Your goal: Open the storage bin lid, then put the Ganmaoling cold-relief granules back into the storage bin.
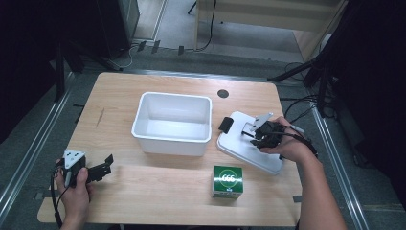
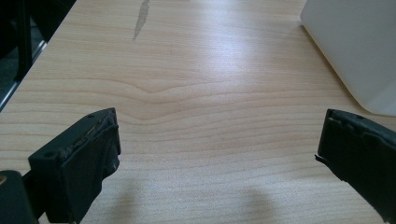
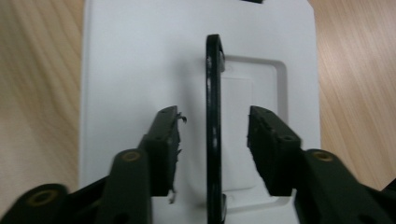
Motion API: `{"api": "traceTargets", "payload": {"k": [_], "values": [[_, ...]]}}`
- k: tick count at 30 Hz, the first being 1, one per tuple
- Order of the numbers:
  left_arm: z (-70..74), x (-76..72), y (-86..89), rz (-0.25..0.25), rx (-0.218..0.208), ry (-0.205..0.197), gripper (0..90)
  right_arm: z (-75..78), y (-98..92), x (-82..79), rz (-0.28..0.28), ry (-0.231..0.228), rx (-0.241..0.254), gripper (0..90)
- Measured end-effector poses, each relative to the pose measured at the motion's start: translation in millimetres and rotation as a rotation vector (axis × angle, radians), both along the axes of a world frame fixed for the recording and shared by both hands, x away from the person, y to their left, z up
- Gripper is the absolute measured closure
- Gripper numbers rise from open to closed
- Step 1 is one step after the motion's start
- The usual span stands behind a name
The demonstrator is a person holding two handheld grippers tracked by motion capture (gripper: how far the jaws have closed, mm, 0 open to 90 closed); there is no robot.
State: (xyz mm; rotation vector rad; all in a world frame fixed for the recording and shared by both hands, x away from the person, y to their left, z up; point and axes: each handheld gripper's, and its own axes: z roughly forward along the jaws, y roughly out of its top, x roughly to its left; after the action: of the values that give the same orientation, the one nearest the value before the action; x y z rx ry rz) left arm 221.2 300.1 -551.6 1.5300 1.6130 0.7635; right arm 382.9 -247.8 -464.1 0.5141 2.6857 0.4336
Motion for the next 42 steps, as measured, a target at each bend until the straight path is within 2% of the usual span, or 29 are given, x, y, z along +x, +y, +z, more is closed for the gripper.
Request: {"api": "traceTargets", "payload": {"k": [1,4,6,7,8,9,10,11,12,14,22,23,27,31,33,37,42], "values": [[0.0,0.0,0.0,0.0,0.001,0.0,0.0,3.0,-0.3,-3.5,0.004,0.01,0.007,45.2],[0.0,0.0,-0.1,-0.001,0.002,0.001,0.0,7.2,-0.2,-10.7,0.001,0.011,-0.016,32.3],[0.0,0.1,-0.2,-0.001,0.005,0.0,0.0,11.3,-0.5,-17.2,-0.021,-0.009,-0.035,19.8],[-0.1,0.0,-0.4,0.0,0.005,-0.001,0.0,15.6,-2.1,-21.7,-0.042,-0.023,-0.024,11.1],[0.0,0.0,-0.4,0.0,0.005,-0.001,0.0,15.6,-2.1,-21.7,-0.042,-0.023,-0.024,11.1],[0.0,-0.1,-0.5,0.001,0.005,-0.001,0.0,20.7,-4.9,-26.8,-0.051,-0.036,-0.002,3.7],[0.0,-0.1,-0.5,0.001,0.005,-0.001,0.0,20.7,-4.9,-26.8,-0.051,-0.036,-0.002,3.7],[0.0,0.0,-0.5,0.001,0.006,-0.001,0.0,23.0,-6.0,-29.5,-0.043,-0.026,0.004,0.0],[0.0,0.0,-0.4,0.0,0.007,-0.001,0.0,25.8,-7.0,-32.4,-0.04,-0.005,0.018,0.0],[0.0,0.0,-0.4,0.0,0.006,-0.001,0.0,29.0,-6.9,-37.4,-0.034,0.008,0.033,0.0],[-0.1,-0.1,-0.4,0.002,0.003,-0.002,0.0,42.3,5.0,-66.1,0.036,0.021,0.065,0.0],[0.0,-0.1,-0.1,0.002,0.002,-0.002,0.0,42.2,8.3,-73.3,0.062,0.027,0.062,0.0],[0.0,-0.7,0.3,0.004,-0.006,-0.005,0.0,38.6,12.8,-82.0,0.099,0.047,0.055,0.0],[-0.2,-0.4,0.5,0.003,-0.005,-0.001,0.0,34.8,18.9,-90.8,0.13,0.049,0.053,0.0],[-0.1,-0.3,0.2,0.002,-0.002,0.001,0.0,32.8,24.0,-95.7,0.164,0.047,0.049,0.0],[-0.1,-0.4,0.2,0.004,-0.003,0.0,0.0,30.9,30.1,-100.3,0.179,0.044,0.06,0.0],[-0.2,-0.5,0.7,0.003,-0.007,-0.002,0.0,28.5,36.4,-104.0,0.207,0.048,0.047,0.0]]}}
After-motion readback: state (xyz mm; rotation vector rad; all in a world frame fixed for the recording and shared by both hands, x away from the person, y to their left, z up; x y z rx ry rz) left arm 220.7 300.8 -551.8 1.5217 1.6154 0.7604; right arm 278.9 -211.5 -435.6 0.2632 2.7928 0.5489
